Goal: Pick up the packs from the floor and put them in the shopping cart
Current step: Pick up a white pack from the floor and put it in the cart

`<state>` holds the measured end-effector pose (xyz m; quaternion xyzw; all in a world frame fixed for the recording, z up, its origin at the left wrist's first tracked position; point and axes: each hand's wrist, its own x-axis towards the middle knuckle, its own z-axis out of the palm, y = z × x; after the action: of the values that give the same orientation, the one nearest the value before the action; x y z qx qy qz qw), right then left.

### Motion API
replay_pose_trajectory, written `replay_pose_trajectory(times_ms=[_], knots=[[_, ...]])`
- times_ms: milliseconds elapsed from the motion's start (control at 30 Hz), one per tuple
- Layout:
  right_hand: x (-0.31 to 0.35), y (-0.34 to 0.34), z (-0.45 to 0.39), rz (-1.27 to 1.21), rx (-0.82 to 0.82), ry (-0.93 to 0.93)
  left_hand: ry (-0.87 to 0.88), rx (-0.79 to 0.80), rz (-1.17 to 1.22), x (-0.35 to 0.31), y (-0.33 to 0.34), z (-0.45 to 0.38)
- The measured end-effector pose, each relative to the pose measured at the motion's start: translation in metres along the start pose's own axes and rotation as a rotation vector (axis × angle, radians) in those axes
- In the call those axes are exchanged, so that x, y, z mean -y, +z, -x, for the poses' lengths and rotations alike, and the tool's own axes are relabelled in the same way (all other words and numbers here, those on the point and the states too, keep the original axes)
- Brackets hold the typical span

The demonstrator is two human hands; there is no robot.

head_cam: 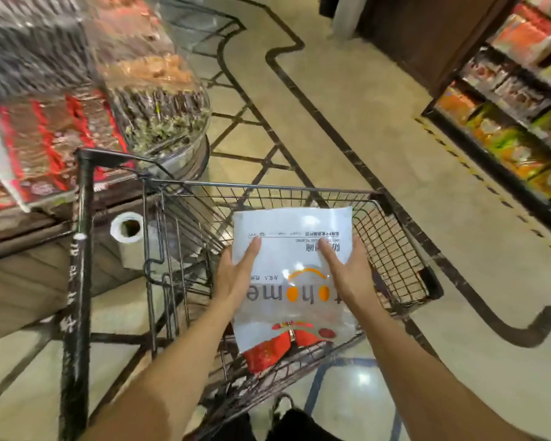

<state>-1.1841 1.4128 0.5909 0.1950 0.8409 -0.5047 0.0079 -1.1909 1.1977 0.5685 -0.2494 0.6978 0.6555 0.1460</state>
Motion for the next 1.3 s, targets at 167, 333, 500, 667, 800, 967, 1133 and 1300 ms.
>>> replay_pose_trajectory(times_ms=[167,333,500,667,800,967,1133,1300], knots=[[-0.051,0.021,-0.035,0.053,0.179,0.056,-0.164,-0.122,-0.067,0.039,0.017,-0.018],[-0.104,0.034,-0.072,0.091,0.300,0.097,-0.323,-0.219,-0.132,0.083,0.044,-0.048],[-0.157,0.057,-0.098,0.125,0.373,0.176,-0.419,-0.286,-0.115,0.122,0.066,-0.071],[-0.183,0.079,-0.108,0.120,0.394,0.235,-0.411,-0.317,-0.177,0.141,0.071,-0.092],[-0.189,0.083,-0.121,0.088,0.388,0.241,-0.455,-0.283,-0.198,0.133,0.078,-0.105],[-0.175,0.074,-0.135,0.183,0.475,0.267,-0.496,-0.275,-0.264,0.119,0.081,-0.101],[-0.133,0.048,-0.141,0.580,0.509,0.146,-0.261,-0.263,-0.656,0.075,0.059,-0.070],[-0.059,0.041,-0.147,0.870,0.504,-0.235,0.102,-0.220,-1.276,0.020,0.006,-0.038]])
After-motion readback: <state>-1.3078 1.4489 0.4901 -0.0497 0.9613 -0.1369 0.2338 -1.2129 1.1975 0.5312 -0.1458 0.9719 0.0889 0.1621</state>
